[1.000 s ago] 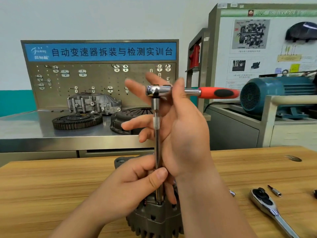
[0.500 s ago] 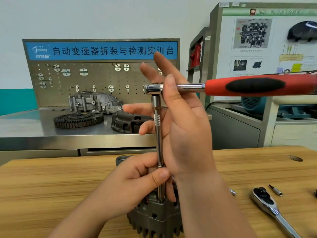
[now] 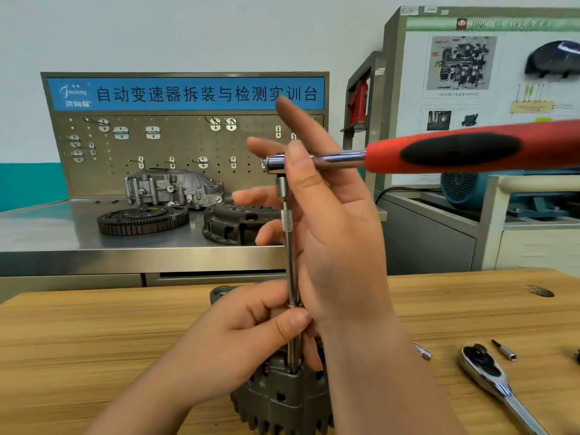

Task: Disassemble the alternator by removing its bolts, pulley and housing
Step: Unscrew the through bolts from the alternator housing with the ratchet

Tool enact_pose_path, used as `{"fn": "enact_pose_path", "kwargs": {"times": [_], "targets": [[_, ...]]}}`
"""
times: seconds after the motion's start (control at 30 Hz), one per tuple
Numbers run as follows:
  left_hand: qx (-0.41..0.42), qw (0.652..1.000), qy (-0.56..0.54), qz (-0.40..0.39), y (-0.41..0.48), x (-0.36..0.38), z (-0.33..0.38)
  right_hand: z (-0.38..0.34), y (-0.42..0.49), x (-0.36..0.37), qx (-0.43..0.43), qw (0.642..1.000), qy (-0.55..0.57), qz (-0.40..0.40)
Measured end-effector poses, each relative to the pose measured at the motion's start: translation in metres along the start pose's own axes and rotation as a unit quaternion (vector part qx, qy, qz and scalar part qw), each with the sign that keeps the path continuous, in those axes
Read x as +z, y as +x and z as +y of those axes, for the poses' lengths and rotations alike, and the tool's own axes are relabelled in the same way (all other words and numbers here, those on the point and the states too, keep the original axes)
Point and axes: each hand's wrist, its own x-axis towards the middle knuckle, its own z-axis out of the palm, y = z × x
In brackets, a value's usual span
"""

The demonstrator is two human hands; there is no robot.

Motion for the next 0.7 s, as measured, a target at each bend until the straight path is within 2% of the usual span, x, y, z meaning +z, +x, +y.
{"fn": "enact_pose_path", "kwargs": {"times": [0.07, 0.27, 0.43, 0.57, 0.7], "targets": [[-0.004, 1.000, 0.008, 0.006, 0.001, -0.001, 0.000, 0.000, 0.000, 0.002, -0.008, 1.000, -0.004, -0.005], [0.007, 1.000, -0.009, 0.001, -0.001, 0.000, 0.000, 0.000, 0.001, -0.001, 0.076, 0.994, 0.077, 0.011], [0.012, 1.000, 0.002, -0.012, -0.001, -0.001, 0.000, -0.001, 0.002, -0.008, 0.117, 0.989, 0.094, -0.001], [0.009, 1.000, -0.008, -0.016, -0.001, -0.003, -0.001, 0.002, 0.001, -0.002, 0.079, 0.996, 0.037, -0.014], [0.003, 1.000, -0.002, -0.004, 0.000, -0.002, -0.001, -0.001, 0.000, -0.001, -0.035, 0.997, -0.068, -0.008]]}}
